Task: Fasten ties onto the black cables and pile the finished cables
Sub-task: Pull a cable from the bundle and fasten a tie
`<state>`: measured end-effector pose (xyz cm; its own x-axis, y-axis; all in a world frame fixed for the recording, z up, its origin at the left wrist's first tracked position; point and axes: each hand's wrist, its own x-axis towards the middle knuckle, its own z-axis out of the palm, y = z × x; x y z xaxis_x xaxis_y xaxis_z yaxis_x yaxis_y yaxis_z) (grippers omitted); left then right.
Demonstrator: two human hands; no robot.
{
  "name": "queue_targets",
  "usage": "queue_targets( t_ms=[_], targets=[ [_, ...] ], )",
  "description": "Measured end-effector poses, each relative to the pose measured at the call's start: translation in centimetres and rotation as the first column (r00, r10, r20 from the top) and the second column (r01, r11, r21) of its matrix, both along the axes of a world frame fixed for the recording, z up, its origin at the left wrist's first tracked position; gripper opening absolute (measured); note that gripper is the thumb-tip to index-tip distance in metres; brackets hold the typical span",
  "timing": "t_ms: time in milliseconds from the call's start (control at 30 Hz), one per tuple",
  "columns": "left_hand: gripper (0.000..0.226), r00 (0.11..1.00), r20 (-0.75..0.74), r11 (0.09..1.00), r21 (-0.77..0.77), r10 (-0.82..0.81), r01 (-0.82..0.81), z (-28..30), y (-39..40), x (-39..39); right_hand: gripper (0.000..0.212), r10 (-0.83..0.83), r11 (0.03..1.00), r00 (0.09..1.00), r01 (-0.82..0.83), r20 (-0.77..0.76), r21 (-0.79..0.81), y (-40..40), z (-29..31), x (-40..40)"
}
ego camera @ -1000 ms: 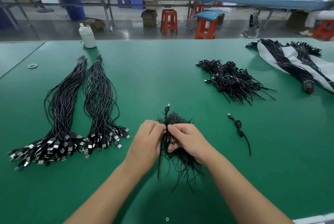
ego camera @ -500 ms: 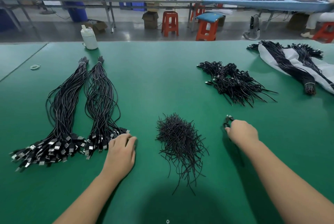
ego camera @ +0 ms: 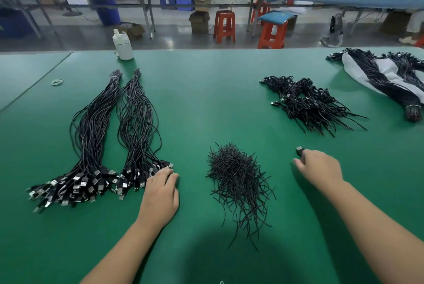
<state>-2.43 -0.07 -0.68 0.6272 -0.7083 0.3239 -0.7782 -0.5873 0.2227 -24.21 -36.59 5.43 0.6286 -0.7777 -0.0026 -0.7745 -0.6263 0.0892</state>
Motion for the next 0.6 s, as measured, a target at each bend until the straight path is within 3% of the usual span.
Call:
queue_targets(
  t_ms=[100, 167, 233, 367, 433, 600],
  targets=[
    [0.034, 1.000, -0.015, 1.000, 0.003, 0.016, -0.016, 0.0, 0.1, 0.0, 0.045, -0.019, 0.968, 0.978, -0.034, 0.206, 0.248, 2.3, -1.5, 1.6],
    [0.040, 1.000, -0.005, 0.999, 0.008, 0.031, -0.031, 0.1, 0.1, -0.1, 0.047, -0.030, 0.943, 0.971, -0.052, 0.239, 0.328, 3.7, -2.6, 2.1],
    [0.052, 0.998, -0.007, 0.998, 0.007, 0.067, -0.067, 0.2, 0.1, -0.2, 0.047, -0.043, 0.955, 0.967, -0.034, 0.251, 0.295, 5.1, -4.0, 2.0],
    [0.075, 0.976, -0.088, 0.980, 0.018, 0.199, -0.198, 1.2, -0.4, 1.4, 0.045, -0.105, 0.975, 0.883, 0.001, 0.457, 0.222, 6.4, -5.9, 1.0],
    [0.081, 0.980, -0.081, 0.982, 0.066, 0.183, -0.178, 1.9, -0.8, 3.1, 0.044, -0.099, 0.974, 0.878, -0.011, 0.469, 0.226, 6.3, -6.2, 0.9],
    [0.064, 0.978, -0.132, 0.961, 0.248, 0.162, -0.125, 3.2, -1.2, 6.9, 0.044, -0.105, 0.975, 0.871, -0.004, 0.480, 0.222, 6.2, -6.2, 1.1]
  ],
)
